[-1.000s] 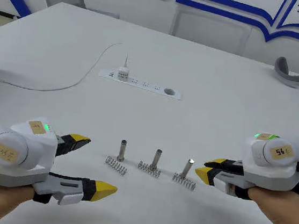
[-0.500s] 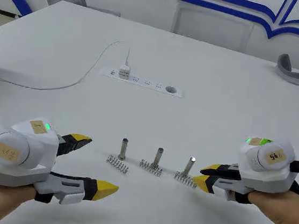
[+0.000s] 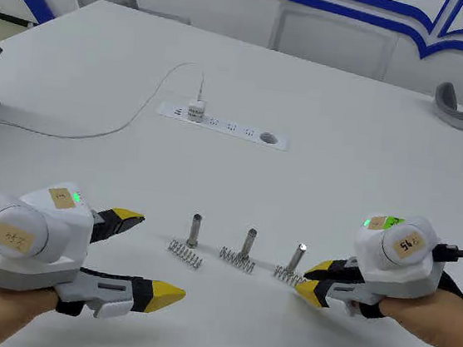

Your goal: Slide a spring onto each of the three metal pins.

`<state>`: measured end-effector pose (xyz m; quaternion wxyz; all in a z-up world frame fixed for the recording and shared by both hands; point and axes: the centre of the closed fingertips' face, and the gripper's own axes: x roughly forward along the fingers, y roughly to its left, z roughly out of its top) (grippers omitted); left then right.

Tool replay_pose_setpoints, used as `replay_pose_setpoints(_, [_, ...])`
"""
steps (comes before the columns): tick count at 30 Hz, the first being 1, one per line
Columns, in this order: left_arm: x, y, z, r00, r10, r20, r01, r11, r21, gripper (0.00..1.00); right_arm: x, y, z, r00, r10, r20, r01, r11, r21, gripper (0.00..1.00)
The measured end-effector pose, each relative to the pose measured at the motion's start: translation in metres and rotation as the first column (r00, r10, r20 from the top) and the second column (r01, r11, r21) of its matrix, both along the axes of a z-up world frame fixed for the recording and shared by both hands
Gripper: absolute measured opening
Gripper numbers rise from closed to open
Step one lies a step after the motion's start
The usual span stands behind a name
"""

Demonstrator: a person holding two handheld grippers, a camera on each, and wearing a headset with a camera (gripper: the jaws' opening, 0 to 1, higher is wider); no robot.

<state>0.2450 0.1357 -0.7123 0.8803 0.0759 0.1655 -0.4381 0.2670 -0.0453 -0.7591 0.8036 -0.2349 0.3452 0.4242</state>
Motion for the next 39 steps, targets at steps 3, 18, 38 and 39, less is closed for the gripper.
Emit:
replay_pose_setpoints(3, [0.000,0.001,-0.001,1.000,0.002,-0.002,-0.002,1.000,0.001,0.75,0.002,0.000,-0.001,1.000,0.010,-0.014,-0.010,1.000,0.000,0.15])
replay_pose_setpoints(18, [-0.001,0.002,-0.001,1.000,0.004,-0.004,-0.004,1.000,0.002,0.75,-0.002,0.002,-0.010,0.996,0.038,-0.076,-0.040,0.999,-0.025,0.13])
replay_pose_setpoints(38, [-0.007,-0.001,0.001,1.000,-0.008,0.003,0.008,1.000,-0.004,0.74,-0.015,0.005,-0.003,0.995,0.041,-0.094,-0.044,0.999,-0.026,0.11])
replay_pose_setpoints(39, [-0.008,-0.001,0.001,1.000,-0.009,0.002,0.009,1.000,-0.004,0.73,-0.016,0.006,-0.002,0.995,0.045,-0.092,-0.048,0.999,-0.026,0.11])
